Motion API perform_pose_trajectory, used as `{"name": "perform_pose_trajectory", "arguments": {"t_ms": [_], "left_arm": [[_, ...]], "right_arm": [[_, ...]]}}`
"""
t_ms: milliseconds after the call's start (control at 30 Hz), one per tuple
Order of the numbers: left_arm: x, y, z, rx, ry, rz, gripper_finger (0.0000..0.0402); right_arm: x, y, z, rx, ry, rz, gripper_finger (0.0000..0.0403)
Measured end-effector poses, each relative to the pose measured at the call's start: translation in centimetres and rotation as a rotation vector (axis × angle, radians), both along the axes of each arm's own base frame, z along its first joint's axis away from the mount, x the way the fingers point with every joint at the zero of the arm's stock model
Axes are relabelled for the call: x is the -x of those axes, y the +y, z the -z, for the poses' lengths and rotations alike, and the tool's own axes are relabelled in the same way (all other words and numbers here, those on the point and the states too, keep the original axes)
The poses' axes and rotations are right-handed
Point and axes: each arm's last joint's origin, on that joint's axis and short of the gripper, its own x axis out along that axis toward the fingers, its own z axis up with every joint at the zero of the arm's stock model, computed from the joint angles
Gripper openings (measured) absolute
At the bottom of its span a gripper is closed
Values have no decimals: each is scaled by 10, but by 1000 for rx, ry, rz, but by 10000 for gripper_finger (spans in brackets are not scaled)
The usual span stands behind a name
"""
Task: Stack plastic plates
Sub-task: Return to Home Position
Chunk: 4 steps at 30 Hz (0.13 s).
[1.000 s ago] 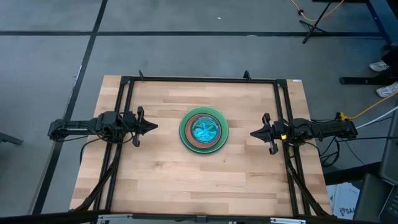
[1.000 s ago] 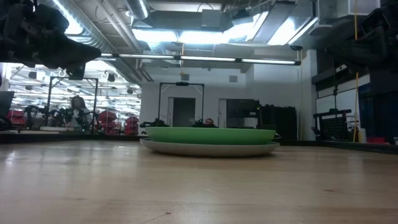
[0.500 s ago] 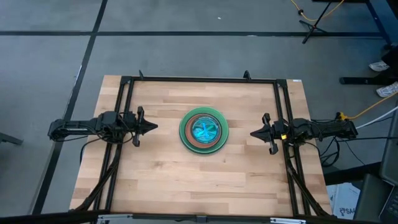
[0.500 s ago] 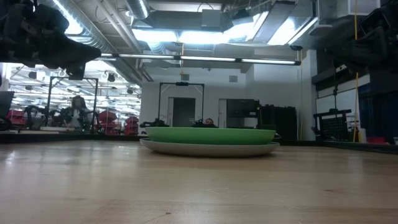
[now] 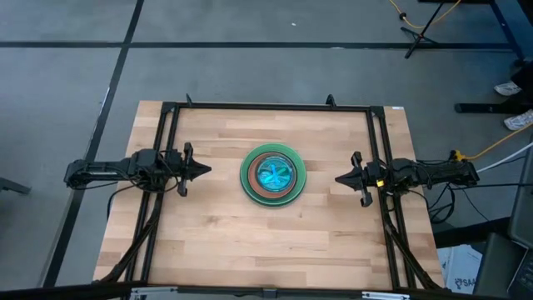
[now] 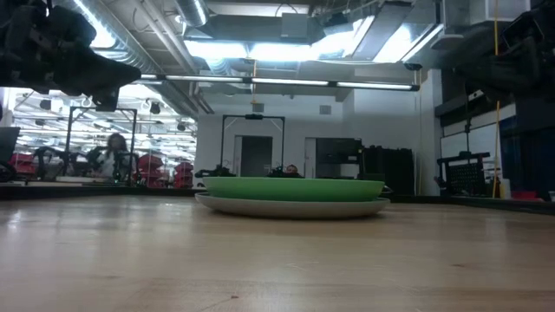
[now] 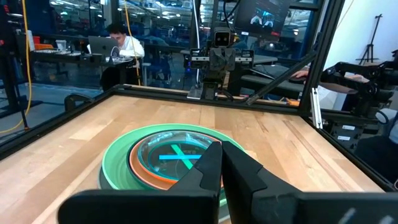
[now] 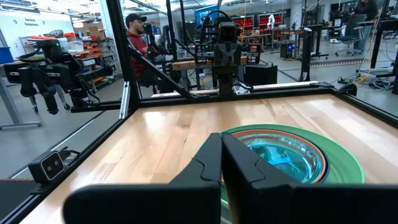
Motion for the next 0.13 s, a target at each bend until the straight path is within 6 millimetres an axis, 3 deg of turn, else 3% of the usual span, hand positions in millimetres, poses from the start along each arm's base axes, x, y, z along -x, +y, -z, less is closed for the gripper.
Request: {"name": "perform_pose_trajectory", "arguments": {"t_ms": [133], "left_arm": [[0,0,0,0,0,0,4]], "right_arm": [[0,0,0,0,0,0,3]]}}
